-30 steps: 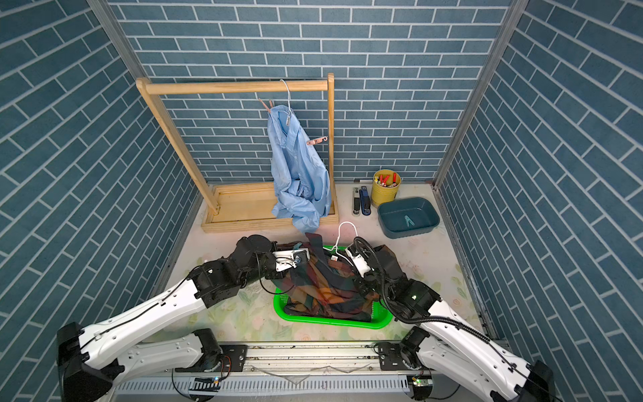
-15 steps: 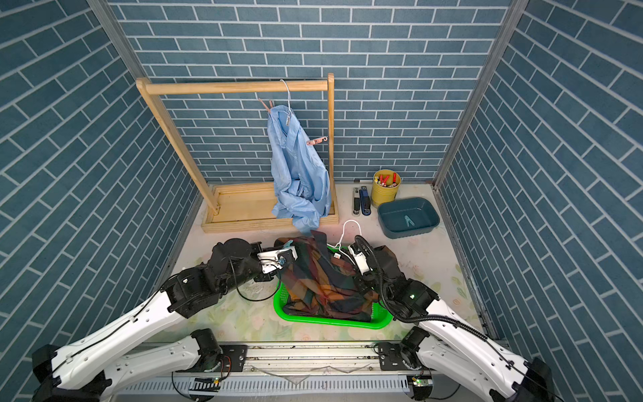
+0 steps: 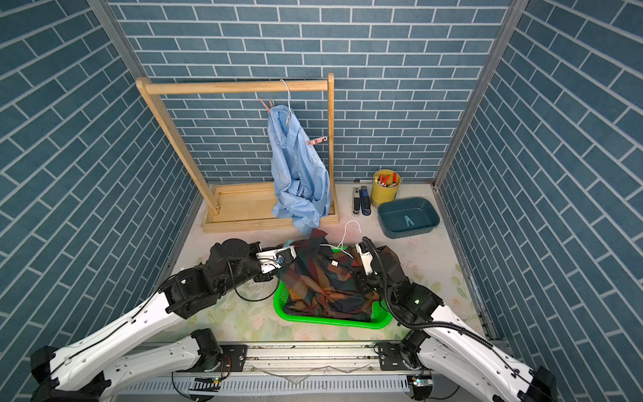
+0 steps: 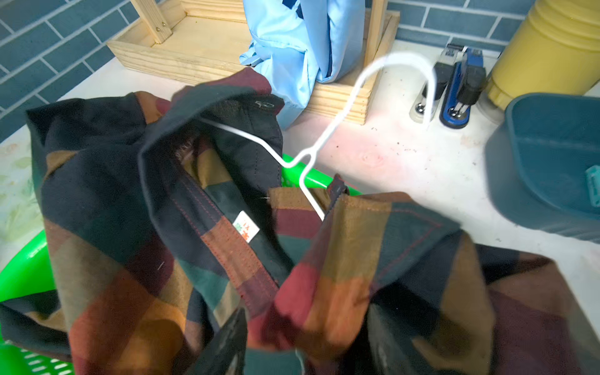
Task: Remove the clothespins securing long-sleeve shirts to the hanger
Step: Place the hanger in the bin.
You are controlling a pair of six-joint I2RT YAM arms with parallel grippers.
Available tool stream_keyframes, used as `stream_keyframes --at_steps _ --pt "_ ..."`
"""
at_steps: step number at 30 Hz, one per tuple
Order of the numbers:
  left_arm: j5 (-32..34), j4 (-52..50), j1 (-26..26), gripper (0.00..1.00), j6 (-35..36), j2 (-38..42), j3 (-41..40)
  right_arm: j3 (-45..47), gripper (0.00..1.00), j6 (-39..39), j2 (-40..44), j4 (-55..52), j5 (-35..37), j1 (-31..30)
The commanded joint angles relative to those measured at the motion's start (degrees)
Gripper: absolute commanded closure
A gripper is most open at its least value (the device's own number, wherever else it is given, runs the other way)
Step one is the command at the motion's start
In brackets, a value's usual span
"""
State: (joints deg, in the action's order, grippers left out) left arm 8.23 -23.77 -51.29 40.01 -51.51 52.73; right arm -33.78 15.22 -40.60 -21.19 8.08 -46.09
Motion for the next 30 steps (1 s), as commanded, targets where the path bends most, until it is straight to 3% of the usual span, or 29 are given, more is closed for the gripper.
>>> stream_keyframes --at_steps 1,3,11,16,17,18,20,24,30 --pt "-2.02 -0.89 0.22 0.98 -1.76 -0.48 2.34 -2.17 0.30 0.39 2.20 -1.20 2.78 -0.23" --pt "-2.71 -1.43 0.24 0.98 -2.19 -0.62 2.80 -2.82 0.23 -0.17 3.04 -1.91 3.79 -0.19" --pt "-10.83 -0.92 0.22 0.98 -6.61 -1.96 3.83 -2.78 0.21 -2.11 5.44 2.46 2.26 -0.23" --pt "-17.08 -0.74 0.22 0.98 -9.10 -5.12 4.74 -2.34 0.20 -4.48 4.70 11.68 -6.55 -0.23" --pt "-18.49 -0.59 0.22 0.98 -9.42 -5.93 5.04 -1.40 0.16 -5.72 4.75 14.29 -8.40 -0.30" --pt "-19.99 -0.36 0.31 0.98 -9.70 -6.56 5.23 -1.08 0.05 -6.23 4.62 15.97 -9.73 -0.24" --pt "-22.86 0.29 0.85 0.98 -10.28 -8.21 5.66 -1.77 0.01 -8.33 3.19 17.28 -12.76 -0.28" --pt "-28.61 1.29 3.18 0.99 -11.52 -11.00 6.80 -4.84 0.01 -15.64 -2.11 13.38 -20.15 -0.40" --pt "-33.34 0.35 5.71 0.99 -10.93 -13.80 8.67 -5.55 0.07 -20.52 -3.60 13.62 -19.55 -2.24"
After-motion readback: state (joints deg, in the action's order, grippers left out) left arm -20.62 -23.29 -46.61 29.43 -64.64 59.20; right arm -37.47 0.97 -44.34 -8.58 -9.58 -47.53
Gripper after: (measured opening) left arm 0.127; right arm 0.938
